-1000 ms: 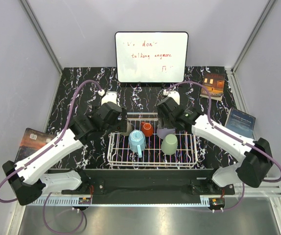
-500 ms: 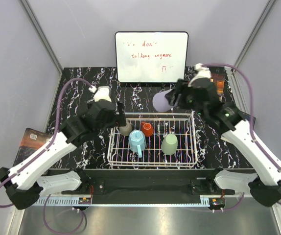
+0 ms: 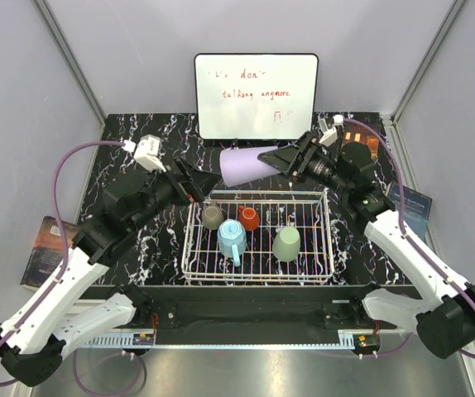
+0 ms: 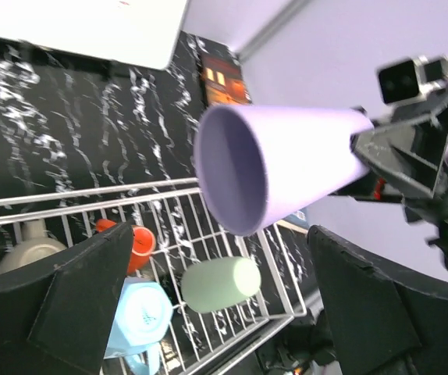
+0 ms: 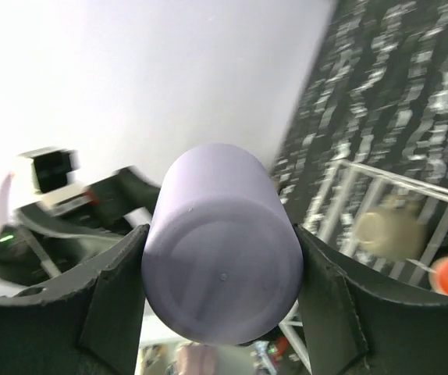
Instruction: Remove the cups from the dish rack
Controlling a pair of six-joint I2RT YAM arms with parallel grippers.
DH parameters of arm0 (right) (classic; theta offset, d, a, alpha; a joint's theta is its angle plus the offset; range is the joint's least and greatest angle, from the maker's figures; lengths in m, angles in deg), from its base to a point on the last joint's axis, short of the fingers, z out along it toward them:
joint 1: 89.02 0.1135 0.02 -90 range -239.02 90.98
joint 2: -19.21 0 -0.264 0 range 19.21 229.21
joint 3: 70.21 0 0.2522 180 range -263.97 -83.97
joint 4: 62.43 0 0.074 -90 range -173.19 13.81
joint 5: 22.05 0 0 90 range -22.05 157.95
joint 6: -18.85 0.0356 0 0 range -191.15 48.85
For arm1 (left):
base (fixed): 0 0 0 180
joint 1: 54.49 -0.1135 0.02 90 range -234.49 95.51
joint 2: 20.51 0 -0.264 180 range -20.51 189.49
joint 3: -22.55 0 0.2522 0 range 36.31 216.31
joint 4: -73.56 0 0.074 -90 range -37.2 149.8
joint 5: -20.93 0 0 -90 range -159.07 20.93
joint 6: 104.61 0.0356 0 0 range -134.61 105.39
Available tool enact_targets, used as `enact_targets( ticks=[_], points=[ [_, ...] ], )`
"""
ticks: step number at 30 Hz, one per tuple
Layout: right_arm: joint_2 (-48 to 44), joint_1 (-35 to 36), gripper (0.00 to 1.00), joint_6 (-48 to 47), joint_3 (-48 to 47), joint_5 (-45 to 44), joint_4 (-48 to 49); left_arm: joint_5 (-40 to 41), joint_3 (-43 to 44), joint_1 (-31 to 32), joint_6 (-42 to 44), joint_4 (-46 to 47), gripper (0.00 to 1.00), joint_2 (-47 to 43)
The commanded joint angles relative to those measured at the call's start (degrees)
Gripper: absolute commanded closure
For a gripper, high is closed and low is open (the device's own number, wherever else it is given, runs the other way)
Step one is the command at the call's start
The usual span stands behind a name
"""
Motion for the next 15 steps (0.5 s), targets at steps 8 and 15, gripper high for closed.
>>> enact_targets(
  ticks=[8,15],
  points=[
    [3.0,0.0,1.00,9.7,0.7,12.7,18.8,-8.6,-4.2,-0.5,-3.3,16.5,0.01,-0.3],
    [5.3,2.0,1.00,9.2,0.2,14.7,18.7,-11.2,-4.3,-0.5,-4.1,20.1,0.03,2.0]
  ],
)
